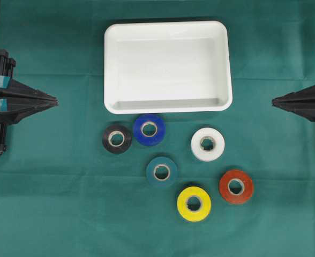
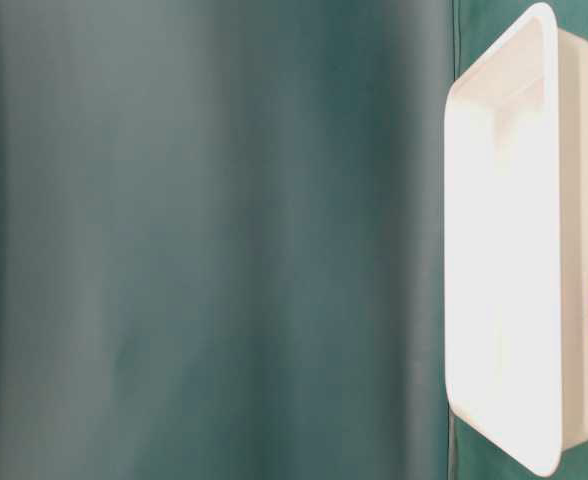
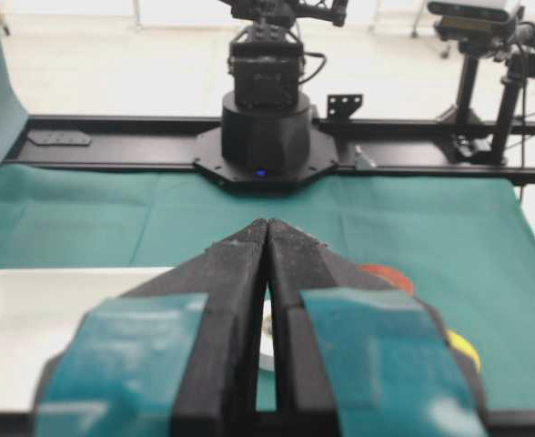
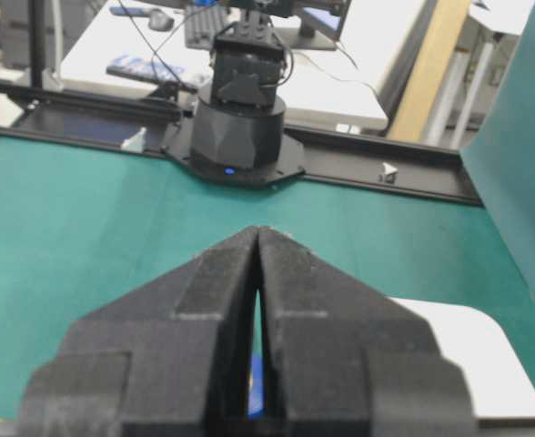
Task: Pick up the tape from a random location and place it into the white case.
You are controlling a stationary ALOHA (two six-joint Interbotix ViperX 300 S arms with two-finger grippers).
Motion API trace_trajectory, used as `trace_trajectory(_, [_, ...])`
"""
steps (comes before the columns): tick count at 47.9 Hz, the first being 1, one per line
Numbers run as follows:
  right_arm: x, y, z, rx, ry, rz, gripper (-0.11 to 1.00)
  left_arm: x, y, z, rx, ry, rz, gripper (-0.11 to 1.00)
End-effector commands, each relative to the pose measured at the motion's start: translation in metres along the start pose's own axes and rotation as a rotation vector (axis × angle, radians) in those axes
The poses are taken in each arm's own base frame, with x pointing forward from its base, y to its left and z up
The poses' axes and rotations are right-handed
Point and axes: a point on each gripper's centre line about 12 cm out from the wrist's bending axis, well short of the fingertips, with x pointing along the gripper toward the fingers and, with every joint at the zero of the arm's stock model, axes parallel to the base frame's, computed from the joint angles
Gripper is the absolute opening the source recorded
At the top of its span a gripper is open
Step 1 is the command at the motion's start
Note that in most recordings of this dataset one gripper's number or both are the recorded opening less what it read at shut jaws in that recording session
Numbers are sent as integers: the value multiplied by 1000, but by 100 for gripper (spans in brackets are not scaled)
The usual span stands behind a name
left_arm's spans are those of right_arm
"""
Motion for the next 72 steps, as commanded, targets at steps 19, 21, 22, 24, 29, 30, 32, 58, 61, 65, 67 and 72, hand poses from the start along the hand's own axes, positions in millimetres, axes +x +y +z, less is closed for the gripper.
trace_trajectory(19, [12, -2, 7, 13, 72, -9, 0, 11, 0, 0, 2, 71, 1, 1])
trace_trajectory(21, [12, -2, 8, 13, 71, -9, 0, 11, 0, 0, 2, 71, 1, 1])
trace_trajectory(22, [12, -2, 8, 13, 72, -9, 0, 11, 0, -1, 2, 74, 2, 1])
trace_trajectory(24, [13, -2, 8, 12, 71, -9, 0, 11, 0, 0, 3, 75, 0, 1])
trace_trajectory(29, [12, -2, 7, 13, 75, -9, 1, 11, 0, -1, 2, 81, 1, 3])
trace_trajectory(30, [12, -2, 7, 13, 75, -9, 1, 11, 0, -1, 2, 80, 0, 5])
trace_trajectory(32, [12, -2, 8, 15, 77, -9, 7, 11, 0, -2, 2, 83, 0, 10])
trace_trajectory(58, [12, -2, 7, 15, 87, -11, 92, 10, 0, 1, -5, 72, 1, 100])
trace_trajectory(61, [12, -2, 7, 13, 89, -10, 92, 10, 0, 1, -6, 72, 1, 100])
trace_trajectory(65, [12, -2, 6, 14, 94, -10, 92, 10, -2, 0, -14, 77, -6, 100])
trace_trajectory(67, [12, -2, 6, 17, 97, -11, 92, 10, -3, 0, -19, 75, -15, 100])
trace_trajectory(72, [12, -2, 6, 17, 97, -11, 92, 11, -10, -1, -19, 80, -45, 100])
